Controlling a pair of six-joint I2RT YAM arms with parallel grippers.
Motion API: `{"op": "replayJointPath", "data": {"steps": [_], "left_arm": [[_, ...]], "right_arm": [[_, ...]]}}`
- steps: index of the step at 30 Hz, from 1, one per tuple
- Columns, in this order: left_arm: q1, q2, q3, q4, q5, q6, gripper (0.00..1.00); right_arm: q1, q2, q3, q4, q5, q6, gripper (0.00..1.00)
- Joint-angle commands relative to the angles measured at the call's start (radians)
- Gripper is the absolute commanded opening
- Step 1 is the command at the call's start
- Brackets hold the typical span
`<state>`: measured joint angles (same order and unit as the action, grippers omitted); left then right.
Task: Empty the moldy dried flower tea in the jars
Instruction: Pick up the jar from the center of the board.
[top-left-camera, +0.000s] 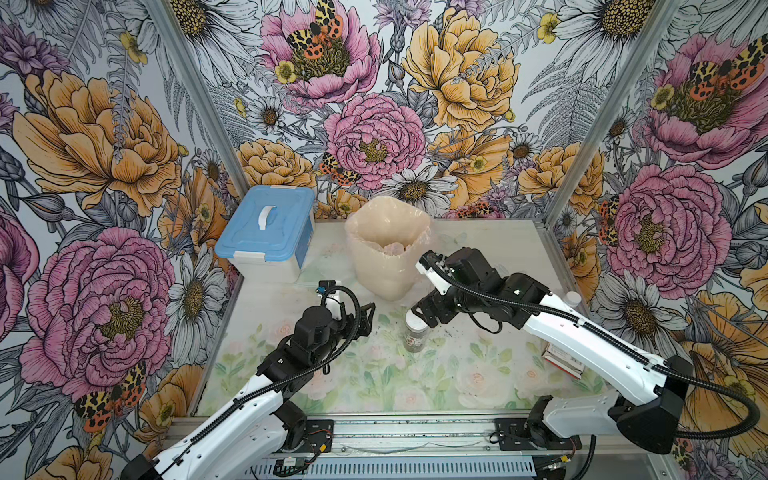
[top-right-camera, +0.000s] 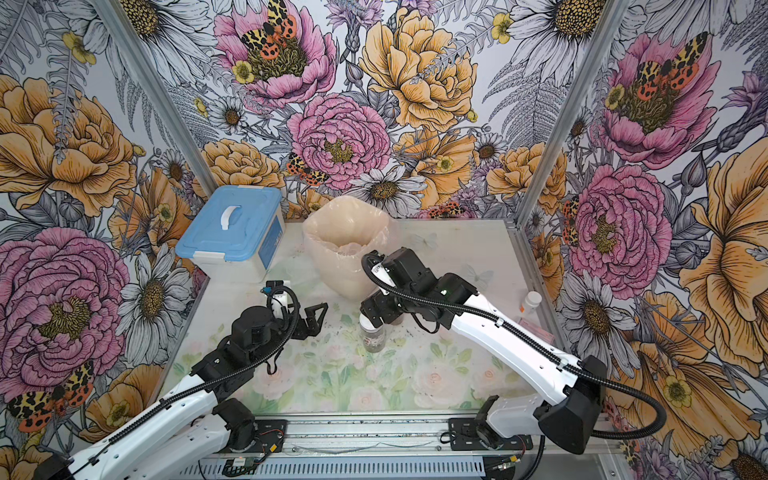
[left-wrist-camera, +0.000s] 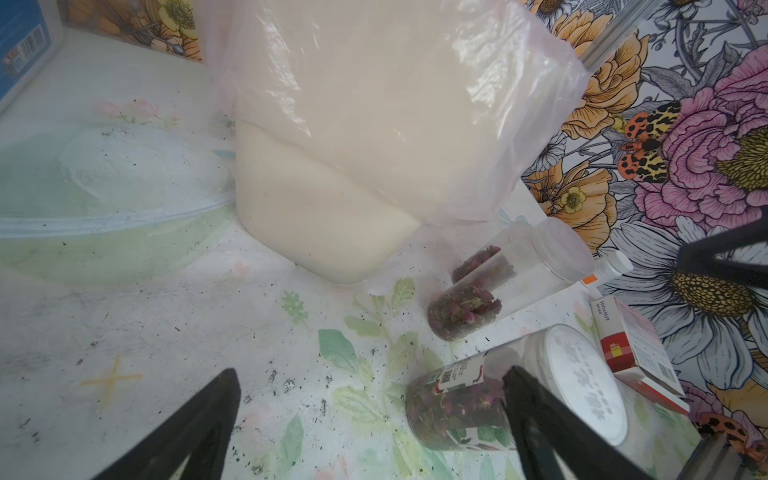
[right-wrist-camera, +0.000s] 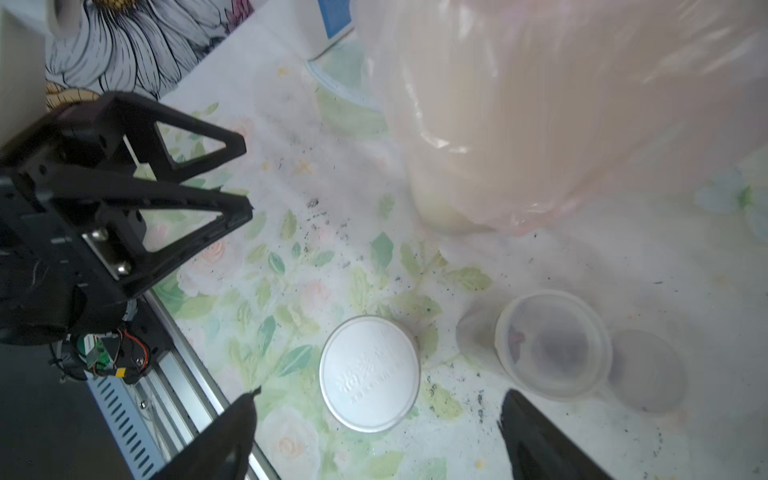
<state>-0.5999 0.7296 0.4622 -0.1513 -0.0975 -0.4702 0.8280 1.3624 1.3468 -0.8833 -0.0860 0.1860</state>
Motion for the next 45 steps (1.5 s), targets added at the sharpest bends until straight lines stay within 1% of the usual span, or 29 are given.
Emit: {"op": "replayJointPath", "data": {"steps": [1,4,7,14,20,25,28,31,35,37,41,45], "left_arm": [[0.019,-0.016,-0.02,0.046,0.046,-0.034,0.99],[0.035,-0.018,-0.029,0.053,0.062,-0.038,0.99],[0.045,-0.013,-0.036,0.065,0.073,-0.04,0.99],[0.052,-0.001,-0.046,0.082,0.083,-0.038,0.99],[0.058,0.017,-0.045,0.097,0.096,-0.035,0.99],[0.058,0.03,-0.048,0.109,0.096,-0.031,0.99],[0.06,0.037,-0.048,0.112,0.097,-0.03,0.99],[0.062,0.042,-0.049,0.114,0.097,-0.028,0.99],[0.063,0.05,-0.049,0.118,0.097,-0.028,0.99],[0.065,0.054,-0.049,0.118,0.1,-0.027,0.99],[0.066,0.057,-0.049,0.118,0.1,-0.027,0.99],[0.068,0.062,-0.05,0.118,0.099,-0.027,0.99]], "right_arm": [[0.04,0.045,0.035,-0.102,0.039,0.01,0.91],[0.066,0.071,0.041,-0.111,0.042,0.023,0.91],[0.07,0.109,0.046,-0.121,0.063,0.033,0.91],[0.069,0.158,0.072,-0.13,0.134,0.054,0.86],[0.066,0.211,0.092,-0.132,0.123,0.058,0.83],[0.066,0.237,0.103,-0.133,0.123,0.056,0.77],[0.066,0.248,0.104,-0.134,0.132,0.056,0.72],[0.067,0.251,0.104,-0.134,0.145,0.056,0.7],[0.066,0.254,0.111,-0.134,0.157,0.056,0.7],[0.067,0.254,0.118,-0.134,0.158,0.056,0.72],[0.066,0.25,0.124,-0.134,0.149,0.053,0.73],[0.066,0.251,0.122,-0.134,0.136,0.054,0.68]]}}
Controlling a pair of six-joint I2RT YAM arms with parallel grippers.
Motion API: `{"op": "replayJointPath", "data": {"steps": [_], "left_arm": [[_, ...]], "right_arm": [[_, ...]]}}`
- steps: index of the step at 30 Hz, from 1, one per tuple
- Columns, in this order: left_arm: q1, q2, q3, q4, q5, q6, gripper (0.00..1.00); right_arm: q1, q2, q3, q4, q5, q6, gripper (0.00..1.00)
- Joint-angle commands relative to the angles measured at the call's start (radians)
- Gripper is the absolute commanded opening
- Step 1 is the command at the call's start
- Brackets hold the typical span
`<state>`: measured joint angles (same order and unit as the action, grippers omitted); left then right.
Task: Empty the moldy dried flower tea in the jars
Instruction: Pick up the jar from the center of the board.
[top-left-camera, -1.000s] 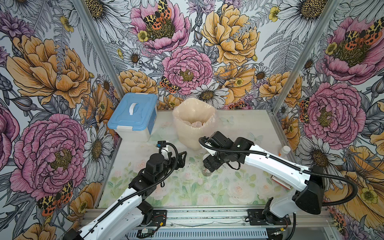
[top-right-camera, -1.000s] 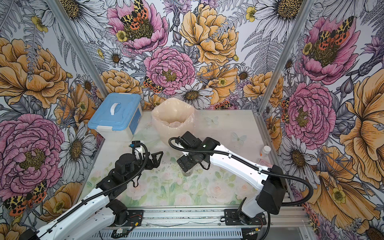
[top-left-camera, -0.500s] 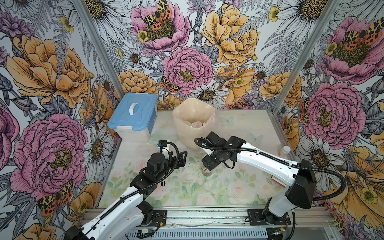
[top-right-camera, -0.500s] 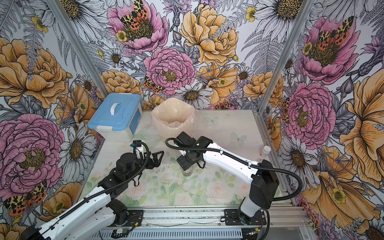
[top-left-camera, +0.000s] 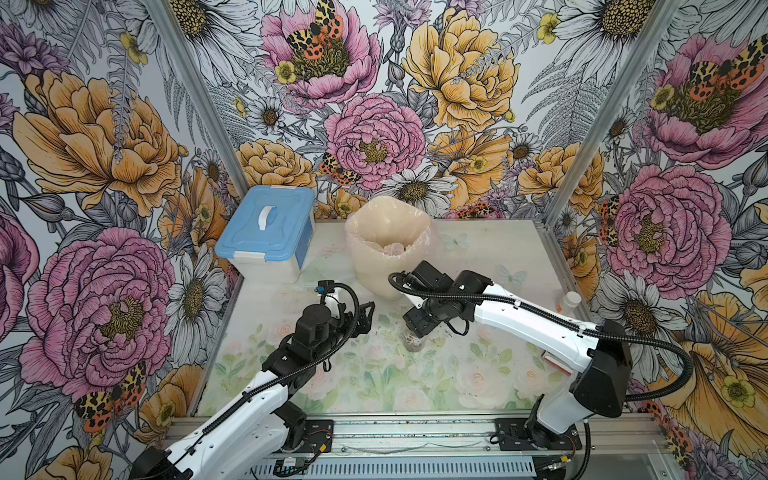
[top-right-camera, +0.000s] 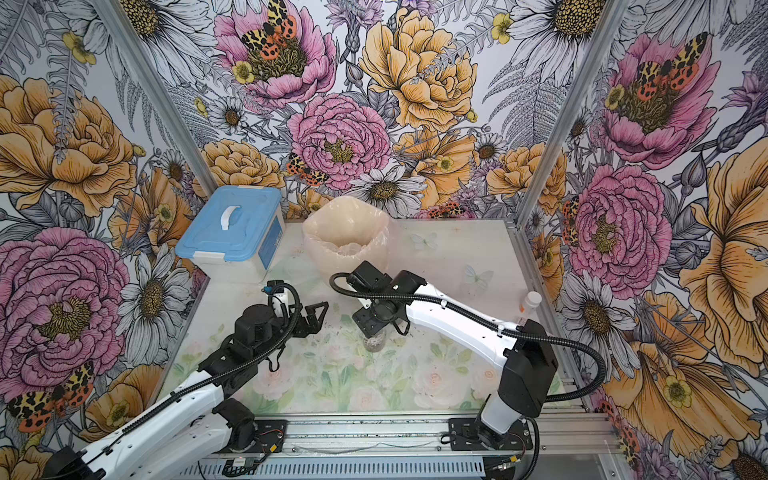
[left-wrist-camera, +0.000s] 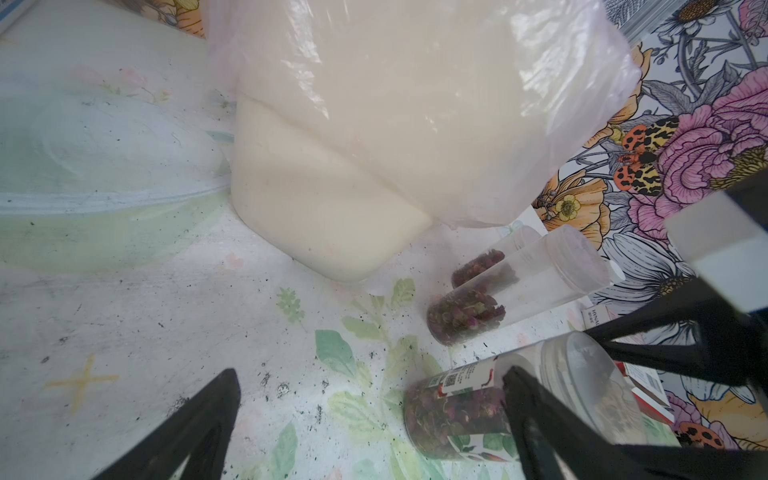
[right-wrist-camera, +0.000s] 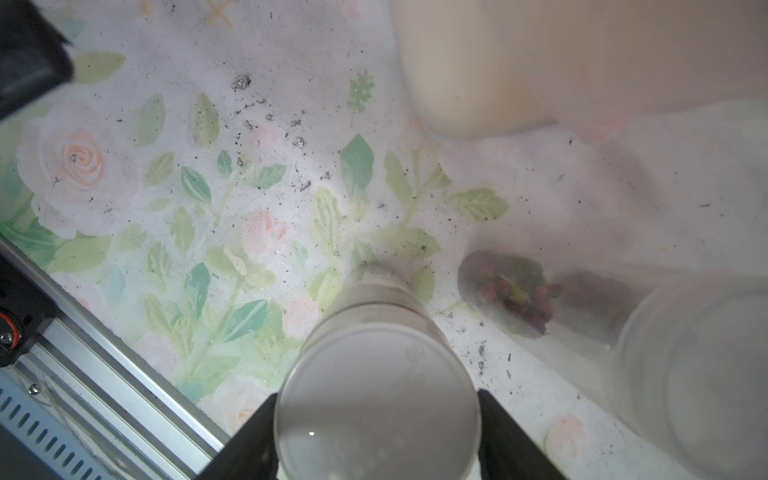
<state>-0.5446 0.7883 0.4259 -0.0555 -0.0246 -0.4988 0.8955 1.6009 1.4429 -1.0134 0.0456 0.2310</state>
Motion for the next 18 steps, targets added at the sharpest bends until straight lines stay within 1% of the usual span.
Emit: {"op": "replayJointPath", "data": {"steps": [1,9,10,12,18], "left_arm": [[0.015,0.005,-0.013,0.022,0.026,0.002,0.99],[0.015,0.005,-0.015,0.021,0.026,0.0,0.99],[0.016,0.005,-0.013,0.02,0.027,0.0,0.99],[0.016,0.002,-0.013,0.018,0.027,0.0,0.99],[0.016,-0.01,-0.008,0.018,0.041,0.003,0.99]], "right_arm": [[0.0,0.014,0.024,-0.004,0.001,0.008,0.66],[-0.002,0.023,0.007,-0.002,-0.009,0.007,0.58],[-0.002,0.023,0.005,-0.004,-0.009,0.007,0.56],[-0.001,0.023,0.001,-0.002,-0.01,0.007,0.49],[-0.001,-0.007,0.021,0.001,-0.011,0.015,0.4]]}}
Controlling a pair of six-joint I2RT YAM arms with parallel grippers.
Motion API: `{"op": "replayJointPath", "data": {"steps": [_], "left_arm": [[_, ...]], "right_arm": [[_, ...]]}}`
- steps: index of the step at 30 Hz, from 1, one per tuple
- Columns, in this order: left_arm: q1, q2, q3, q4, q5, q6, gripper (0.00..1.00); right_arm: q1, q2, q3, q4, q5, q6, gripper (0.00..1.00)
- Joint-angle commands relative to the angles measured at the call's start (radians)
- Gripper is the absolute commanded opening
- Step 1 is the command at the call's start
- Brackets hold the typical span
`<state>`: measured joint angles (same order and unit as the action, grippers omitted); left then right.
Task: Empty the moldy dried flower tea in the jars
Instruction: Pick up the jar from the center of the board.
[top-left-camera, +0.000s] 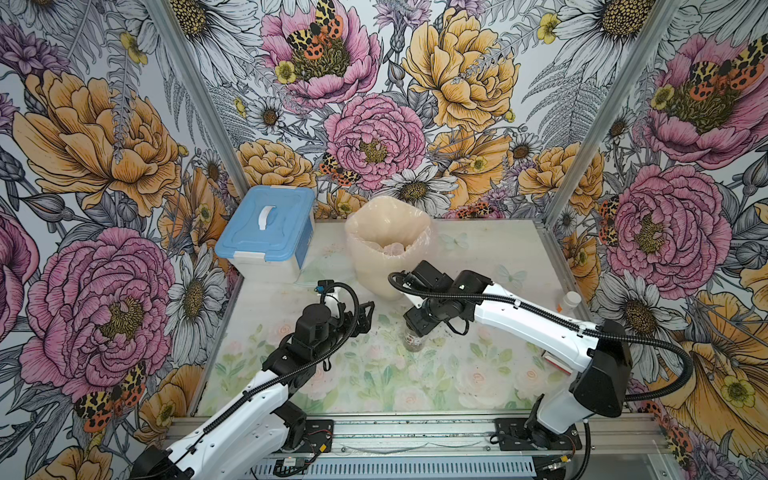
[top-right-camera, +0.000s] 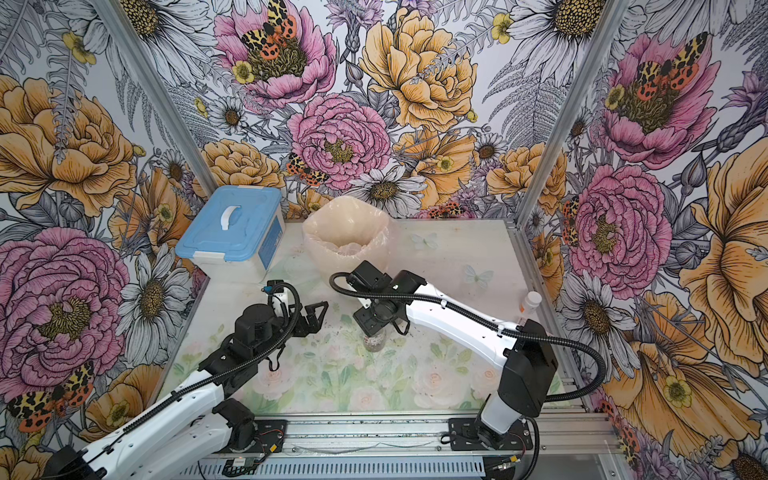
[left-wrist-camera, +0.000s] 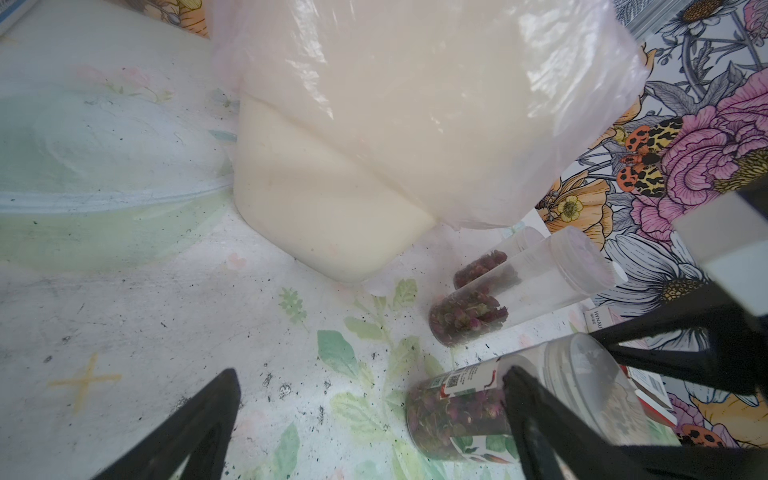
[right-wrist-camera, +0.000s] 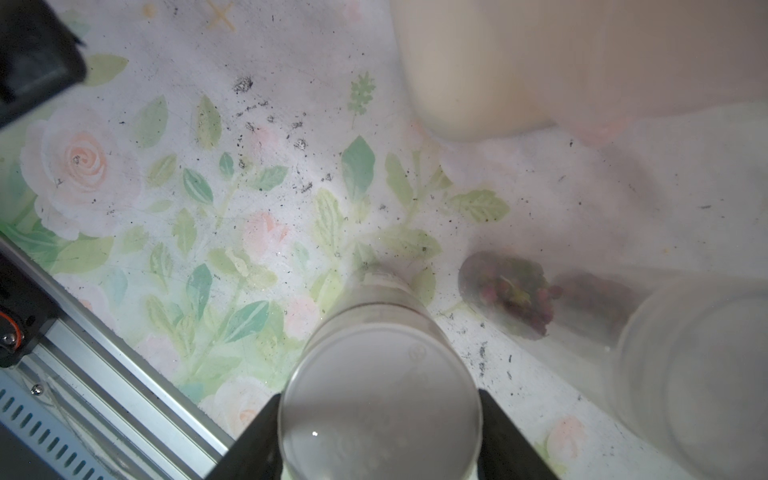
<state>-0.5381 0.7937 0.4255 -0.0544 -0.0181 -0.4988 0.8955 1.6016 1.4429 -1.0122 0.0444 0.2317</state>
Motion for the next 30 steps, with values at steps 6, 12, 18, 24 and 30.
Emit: {"op": "replayJointPath", "data": {"steps": [6,12,18,24,30], "left_arm": [[0.007,-0.043,0.016,0.017,0.072,0.024,0.99],[0.006,-0.06,0.055,0.016,0.13,0.058,0.99],[0.002,-0.042,0.123,0.016,0.239,0.109,0.99],[-0.071,-0.03,0.18,0.026,0.255,0.211,0.99],[-0.195,0.007,0.181,0.057,0.239,0.346,0.99]], "right_arm": [[-0.022,-0.056,0.058,0.001,-0.072,0.016,0.32],[-0.047,-0.098,0.075,0.004,-0.124,0.022,0.27],[-0.095,-0.14,0.082,0.01,-0.213,0.024,0.25],[-0.15,-0.156,0.077,0.012,-0.293,0.027,0.23],[-0.192,-0.186,0.061,0.011,-0.327,0.032,0.23]]}}
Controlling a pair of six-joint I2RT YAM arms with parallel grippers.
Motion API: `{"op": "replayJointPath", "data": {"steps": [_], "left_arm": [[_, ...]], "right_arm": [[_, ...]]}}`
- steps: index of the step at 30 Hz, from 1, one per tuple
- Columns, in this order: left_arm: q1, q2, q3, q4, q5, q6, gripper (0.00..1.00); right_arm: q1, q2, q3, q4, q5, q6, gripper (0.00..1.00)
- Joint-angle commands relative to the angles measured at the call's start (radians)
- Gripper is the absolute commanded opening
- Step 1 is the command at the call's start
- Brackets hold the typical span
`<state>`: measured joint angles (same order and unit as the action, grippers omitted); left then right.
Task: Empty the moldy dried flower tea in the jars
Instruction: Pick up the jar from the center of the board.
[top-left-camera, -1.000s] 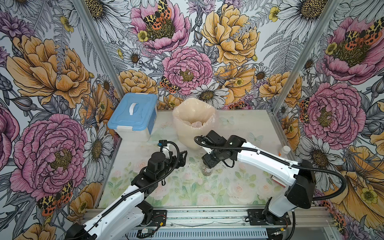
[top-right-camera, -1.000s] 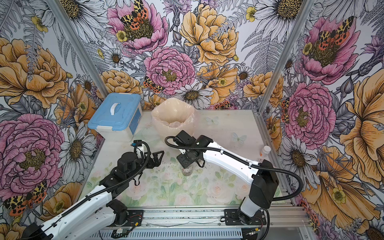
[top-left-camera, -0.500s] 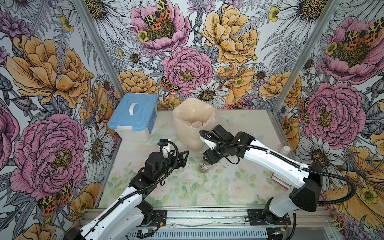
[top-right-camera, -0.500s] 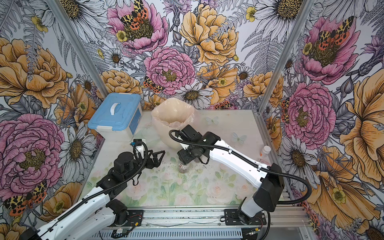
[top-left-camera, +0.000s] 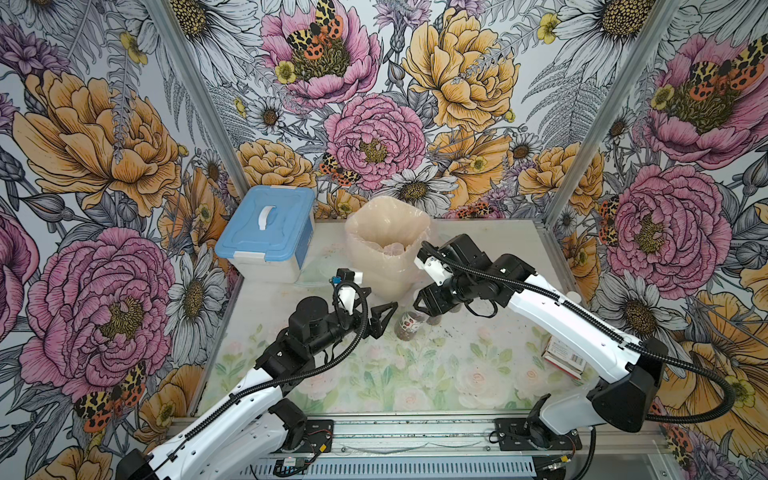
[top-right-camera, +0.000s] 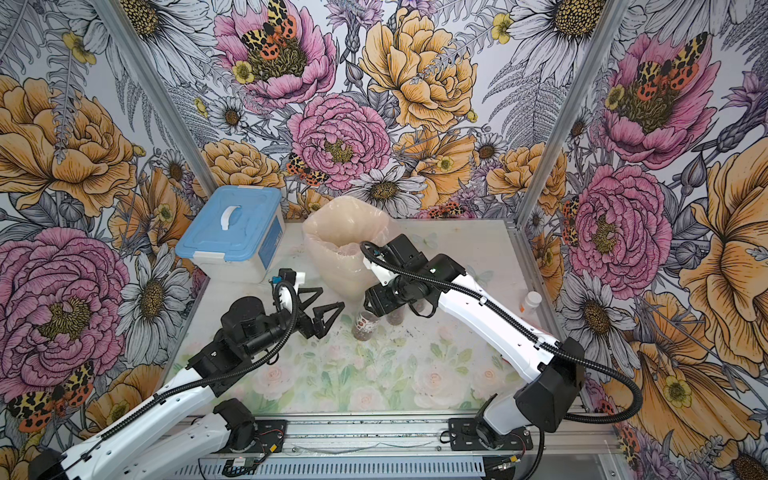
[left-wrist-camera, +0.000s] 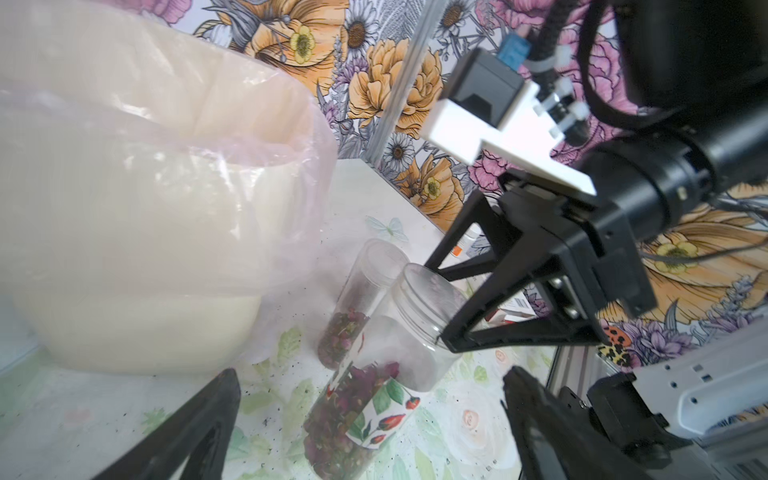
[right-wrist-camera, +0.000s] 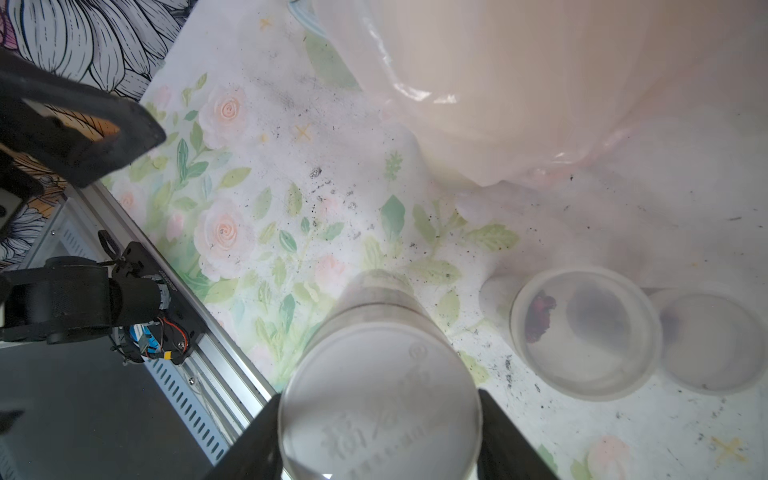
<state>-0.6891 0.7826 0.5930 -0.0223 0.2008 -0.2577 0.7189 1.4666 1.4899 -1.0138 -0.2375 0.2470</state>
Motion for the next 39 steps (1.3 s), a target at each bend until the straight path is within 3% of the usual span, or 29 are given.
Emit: {"op": "replayJointPath", "data": {"steps": [1,6,11,30,39], "left_arm": [[-0.064,0.025,0.011,0.026,0.015,0.13,0.99],[-0.174,0.092,0.006,0.028,-0.039,0.272,0.99],[-0.22,0.172,0.015,0.027,-0.093,0.339,0.99],[-0.23,0.294,-0.008,0.093,-0.18,0.451,0.99],[-0.22,0.318,-0.029,0.133,-0.181,0.442,0.98]], "right_arm": [[-0.021,-0.056,0.01,0.013,-0.054,0.017,0.23],[-0.047,-0.086,-0.004,0.014,-0.086,0.02,0.22],[-0.06,-0.115,-0.021,0.014,-0.111,0.019,0.22],[-0.07,-0.122,-0.037,0.012,-0.213,0.039,0.21],[-0.07,-0.129,-0.037,0.012,-0.234,0.037,0.21]]}}
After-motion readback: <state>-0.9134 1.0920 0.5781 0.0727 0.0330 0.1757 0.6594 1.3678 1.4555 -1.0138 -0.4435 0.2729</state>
